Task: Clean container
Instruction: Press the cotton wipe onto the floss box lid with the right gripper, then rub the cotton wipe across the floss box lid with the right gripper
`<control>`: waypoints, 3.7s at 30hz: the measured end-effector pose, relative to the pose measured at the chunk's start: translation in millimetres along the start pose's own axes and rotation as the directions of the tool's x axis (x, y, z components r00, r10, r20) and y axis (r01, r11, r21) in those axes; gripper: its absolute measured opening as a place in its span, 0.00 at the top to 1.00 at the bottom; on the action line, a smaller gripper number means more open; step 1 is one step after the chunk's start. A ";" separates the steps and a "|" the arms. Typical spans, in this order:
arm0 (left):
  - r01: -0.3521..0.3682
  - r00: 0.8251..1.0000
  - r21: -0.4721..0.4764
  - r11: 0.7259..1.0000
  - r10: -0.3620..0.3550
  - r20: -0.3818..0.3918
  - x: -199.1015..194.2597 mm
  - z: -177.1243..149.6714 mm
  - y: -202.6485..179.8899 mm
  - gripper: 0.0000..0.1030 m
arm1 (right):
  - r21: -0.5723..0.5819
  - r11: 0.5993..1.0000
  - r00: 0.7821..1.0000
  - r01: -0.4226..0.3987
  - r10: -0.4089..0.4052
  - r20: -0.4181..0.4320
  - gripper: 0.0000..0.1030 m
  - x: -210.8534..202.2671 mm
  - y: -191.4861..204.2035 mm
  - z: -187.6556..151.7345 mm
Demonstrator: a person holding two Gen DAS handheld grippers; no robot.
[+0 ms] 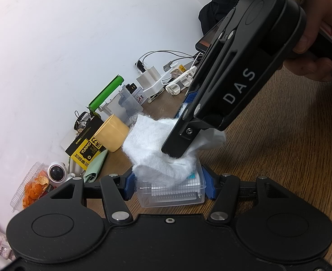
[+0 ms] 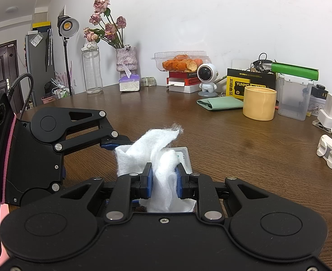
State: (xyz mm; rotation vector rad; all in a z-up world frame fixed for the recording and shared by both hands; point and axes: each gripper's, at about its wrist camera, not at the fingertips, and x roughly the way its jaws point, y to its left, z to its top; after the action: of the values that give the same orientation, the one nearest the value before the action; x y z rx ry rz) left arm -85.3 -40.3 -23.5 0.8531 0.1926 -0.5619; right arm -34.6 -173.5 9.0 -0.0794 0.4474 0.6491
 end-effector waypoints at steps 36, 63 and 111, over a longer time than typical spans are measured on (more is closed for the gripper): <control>0.000 1.000 -0.001 1.000 0.000 0.000 1.3 -0.4 0.4 0.45 | 0.003 1.000 1.000 -0.002 0.002 -0.001 0.79 -0.4 -0.4 0.1; 0.001 1.000 -0.001 1.000 -0.001 0.000 4.0 -1.2 2.5 0.45 | -0.068 0.998 0.996 -0.002 -0.004 -0.090 0.80 -1.9 0.5 5.2; 0.003 0.998 -0.152 0.988 -0.012 -0.060 25.5 -1.9 37.4 0.45 | 0.068 0.975 0.975 0.213 -0.207 -0.084 0.81 -25.4 -41.1 11.7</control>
State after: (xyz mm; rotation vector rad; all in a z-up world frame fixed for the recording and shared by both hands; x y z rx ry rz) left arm -43.5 -29.3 -9.8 0.7224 0.2905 -0.5214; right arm -23.4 -218.3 27.7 -0.0775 0.5292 0.4214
